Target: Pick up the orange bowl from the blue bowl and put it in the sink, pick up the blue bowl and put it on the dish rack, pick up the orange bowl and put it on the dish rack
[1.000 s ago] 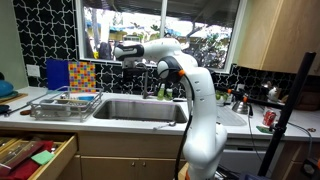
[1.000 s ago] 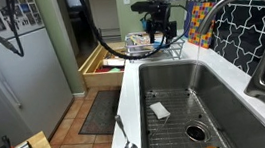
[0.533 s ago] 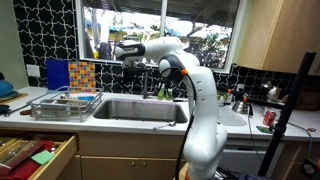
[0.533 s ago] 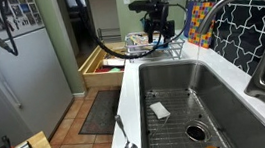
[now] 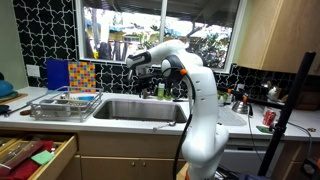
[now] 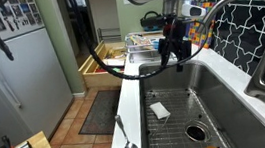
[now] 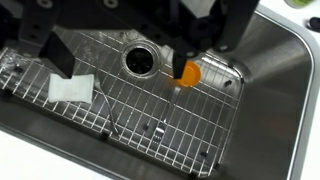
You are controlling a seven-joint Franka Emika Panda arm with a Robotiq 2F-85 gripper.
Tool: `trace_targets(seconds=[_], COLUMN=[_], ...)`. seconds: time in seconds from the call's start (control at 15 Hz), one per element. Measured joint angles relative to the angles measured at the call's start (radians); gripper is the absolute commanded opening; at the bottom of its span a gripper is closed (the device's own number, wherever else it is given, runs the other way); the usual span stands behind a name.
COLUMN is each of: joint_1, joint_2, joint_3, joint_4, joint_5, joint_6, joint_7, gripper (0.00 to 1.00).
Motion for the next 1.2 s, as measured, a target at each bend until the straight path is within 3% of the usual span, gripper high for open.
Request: trace_targets(seconds=[0.53,1.0,1.2], joint_1=[-0.125,-0.123,-0.135], joint_2=[-0.021,-0.019,0.042], joint_3=[-0.07,-0.068,-0.074], joint_4=[-0.207,-0.21,-0.196], joint_5=[-0.032,-0.035,-0.041], joint_6=[-0.056,-0.056,-0.04], joint_7=[-0.05,-0.047,-0.021], gripper=[1.0,1.0,1.0])
